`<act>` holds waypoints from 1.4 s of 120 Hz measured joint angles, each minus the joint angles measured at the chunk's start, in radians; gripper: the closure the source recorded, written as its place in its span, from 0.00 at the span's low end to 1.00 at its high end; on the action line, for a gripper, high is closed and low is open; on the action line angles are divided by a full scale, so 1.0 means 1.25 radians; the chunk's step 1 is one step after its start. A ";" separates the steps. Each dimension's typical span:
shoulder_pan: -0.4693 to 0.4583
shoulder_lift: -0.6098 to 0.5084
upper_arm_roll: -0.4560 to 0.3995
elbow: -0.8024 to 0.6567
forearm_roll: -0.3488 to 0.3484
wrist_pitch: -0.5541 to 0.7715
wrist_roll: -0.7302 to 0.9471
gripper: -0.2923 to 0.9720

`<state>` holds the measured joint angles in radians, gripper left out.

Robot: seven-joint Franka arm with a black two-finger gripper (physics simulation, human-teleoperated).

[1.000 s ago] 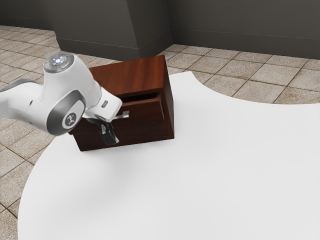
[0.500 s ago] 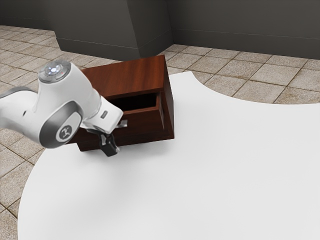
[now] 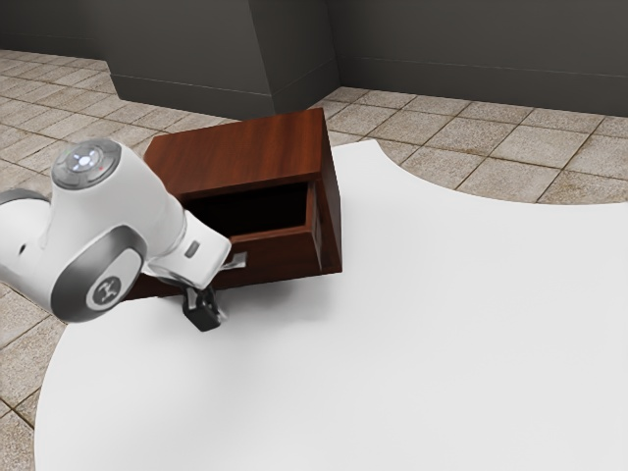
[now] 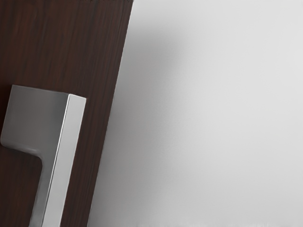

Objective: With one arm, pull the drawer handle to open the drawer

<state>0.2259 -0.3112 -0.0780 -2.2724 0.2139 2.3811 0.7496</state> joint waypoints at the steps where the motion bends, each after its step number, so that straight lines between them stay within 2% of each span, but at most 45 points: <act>1: 0.000 -0.002 -0.001 -0.002 0.000 0.000 0.000 0.25; 66: -0.001 -0.132 -0.014 -0.126 0.004 0.003 -0.032 0.23; 106: 0.003 -0.144 -0.011 -0.125 -0.002 0.003 -0.042 0.24; 133: 0.002 -0.183 -0.024 -0.114 -0.011 -0.004 -0.046 0.24; 146: 0.001 -0.204 -0.060 -0.087 -0.067 -0.046 -0.051 0.23; 168: 0.002 -0.246 -0.060 -0.008 -0.142 -0.257 -0.126 0.23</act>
<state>0.2281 -0.6194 -0.1525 -2.2819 0.0370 2.0603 0.5924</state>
